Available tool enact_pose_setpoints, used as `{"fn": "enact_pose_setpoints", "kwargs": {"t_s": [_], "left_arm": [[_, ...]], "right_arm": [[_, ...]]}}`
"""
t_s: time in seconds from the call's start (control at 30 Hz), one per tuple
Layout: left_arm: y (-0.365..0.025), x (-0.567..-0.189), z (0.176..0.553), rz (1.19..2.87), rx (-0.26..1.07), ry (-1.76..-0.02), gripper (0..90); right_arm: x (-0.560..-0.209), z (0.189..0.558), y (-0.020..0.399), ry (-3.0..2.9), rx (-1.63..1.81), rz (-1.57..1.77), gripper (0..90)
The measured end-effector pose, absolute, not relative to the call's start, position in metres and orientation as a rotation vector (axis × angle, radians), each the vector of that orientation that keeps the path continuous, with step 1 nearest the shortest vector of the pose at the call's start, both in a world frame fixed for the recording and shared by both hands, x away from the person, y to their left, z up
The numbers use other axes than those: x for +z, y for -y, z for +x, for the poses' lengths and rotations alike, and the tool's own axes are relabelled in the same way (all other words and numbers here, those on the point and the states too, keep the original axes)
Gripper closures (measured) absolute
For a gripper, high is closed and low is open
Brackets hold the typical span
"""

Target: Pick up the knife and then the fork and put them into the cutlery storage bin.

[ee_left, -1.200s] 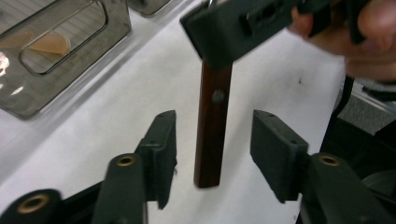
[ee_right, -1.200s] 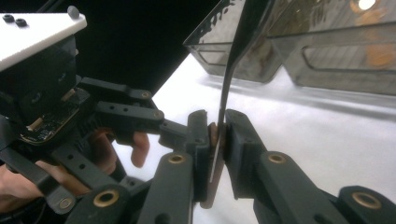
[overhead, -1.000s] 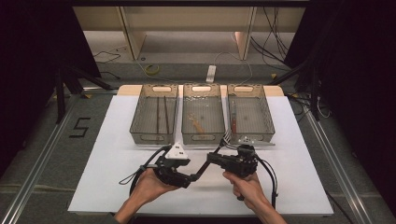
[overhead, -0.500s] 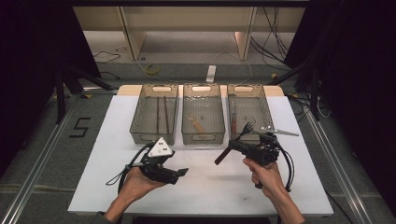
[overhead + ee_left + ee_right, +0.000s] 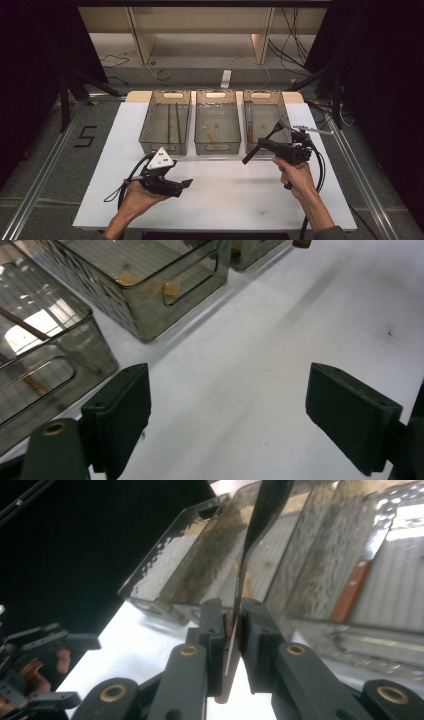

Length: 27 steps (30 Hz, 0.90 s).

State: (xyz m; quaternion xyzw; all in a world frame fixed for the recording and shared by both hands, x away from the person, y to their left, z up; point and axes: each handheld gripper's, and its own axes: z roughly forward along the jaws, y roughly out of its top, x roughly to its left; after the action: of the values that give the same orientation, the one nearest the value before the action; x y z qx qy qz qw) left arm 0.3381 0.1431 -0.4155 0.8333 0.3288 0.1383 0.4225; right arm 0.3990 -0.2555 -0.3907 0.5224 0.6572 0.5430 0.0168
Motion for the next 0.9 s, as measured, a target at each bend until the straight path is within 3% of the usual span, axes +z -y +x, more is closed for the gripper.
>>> {"fn": "enact_pose_setpoints", "kwargs": {"t_s": [0.27, 0.9], "left_arm": [[-0.158, -0.411, 0.335, 1.987, 0.352, -0.845, 15.7], [-0.164, -0.414, 0.332, 1.997, 0.377, -0.863, 15.7]], "right_arm": [[-0.377, 0.423, 0.270, -2.024, 1.656, 1.674, 80.6], [-0.368, 0.468, 0.284, -1.959, 1.580, 1.761, 80.5]]}}
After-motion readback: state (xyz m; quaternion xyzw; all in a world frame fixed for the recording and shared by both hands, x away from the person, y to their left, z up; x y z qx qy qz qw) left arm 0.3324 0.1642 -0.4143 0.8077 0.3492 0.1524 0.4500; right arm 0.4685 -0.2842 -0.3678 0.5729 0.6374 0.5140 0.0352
